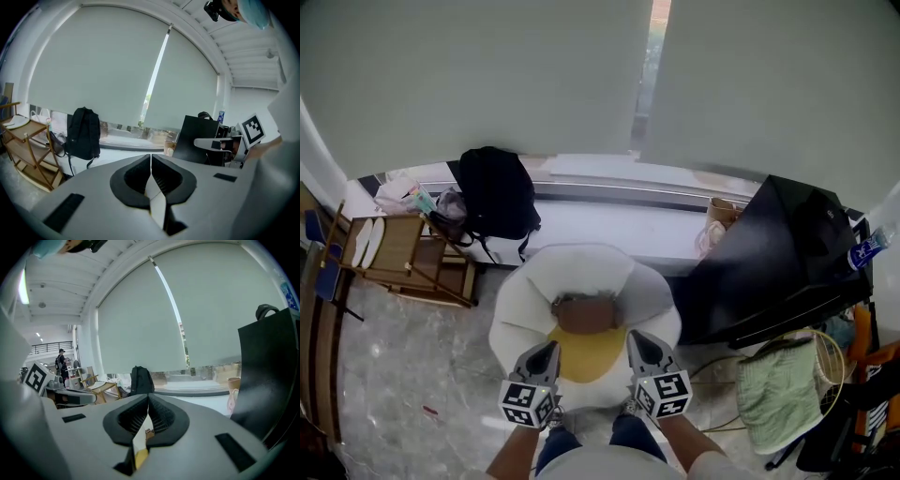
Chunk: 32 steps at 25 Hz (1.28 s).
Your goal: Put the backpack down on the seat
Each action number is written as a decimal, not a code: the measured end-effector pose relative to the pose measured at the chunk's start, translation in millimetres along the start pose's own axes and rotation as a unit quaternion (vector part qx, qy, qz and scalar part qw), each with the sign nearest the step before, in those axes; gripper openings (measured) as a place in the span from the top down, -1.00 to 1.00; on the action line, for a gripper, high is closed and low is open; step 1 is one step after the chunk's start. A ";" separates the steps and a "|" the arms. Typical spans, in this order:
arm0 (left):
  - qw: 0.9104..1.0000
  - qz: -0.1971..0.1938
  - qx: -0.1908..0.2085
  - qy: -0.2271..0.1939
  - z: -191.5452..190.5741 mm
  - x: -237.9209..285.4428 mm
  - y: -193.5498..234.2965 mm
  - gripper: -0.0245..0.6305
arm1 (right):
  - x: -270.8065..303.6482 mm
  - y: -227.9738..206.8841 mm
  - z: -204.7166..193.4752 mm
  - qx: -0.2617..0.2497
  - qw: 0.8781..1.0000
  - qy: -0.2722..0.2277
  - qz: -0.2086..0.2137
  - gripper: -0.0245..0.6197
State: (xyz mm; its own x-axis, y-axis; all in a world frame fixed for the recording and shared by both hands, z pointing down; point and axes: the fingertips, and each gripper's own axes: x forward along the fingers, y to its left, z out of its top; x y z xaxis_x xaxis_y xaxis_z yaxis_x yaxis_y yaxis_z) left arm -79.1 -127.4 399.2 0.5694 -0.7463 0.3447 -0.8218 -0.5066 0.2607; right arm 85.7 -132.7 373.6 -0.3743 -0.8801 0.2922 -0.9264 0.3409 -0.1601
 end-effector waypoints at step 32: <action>0.991 -0.070 0.096 -0.053 87.1 -90.1 -61.8 0.82 | -75.5 53.0 94.4 -0.069 0.994 -0.065 0.063 0.83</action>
State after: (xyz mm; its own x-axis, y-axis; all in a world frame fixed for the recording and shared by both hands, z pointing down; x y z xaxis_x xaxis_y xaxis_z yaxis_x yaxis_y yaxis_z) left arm -81.3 -66.5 273.4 0.6812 -0.6992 0.2173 -0.7294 -0.6736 0.1192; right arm 68.8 -79.4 254.0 -0.4872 -0.8599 0.1522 -0.8729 0.4850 -0.0542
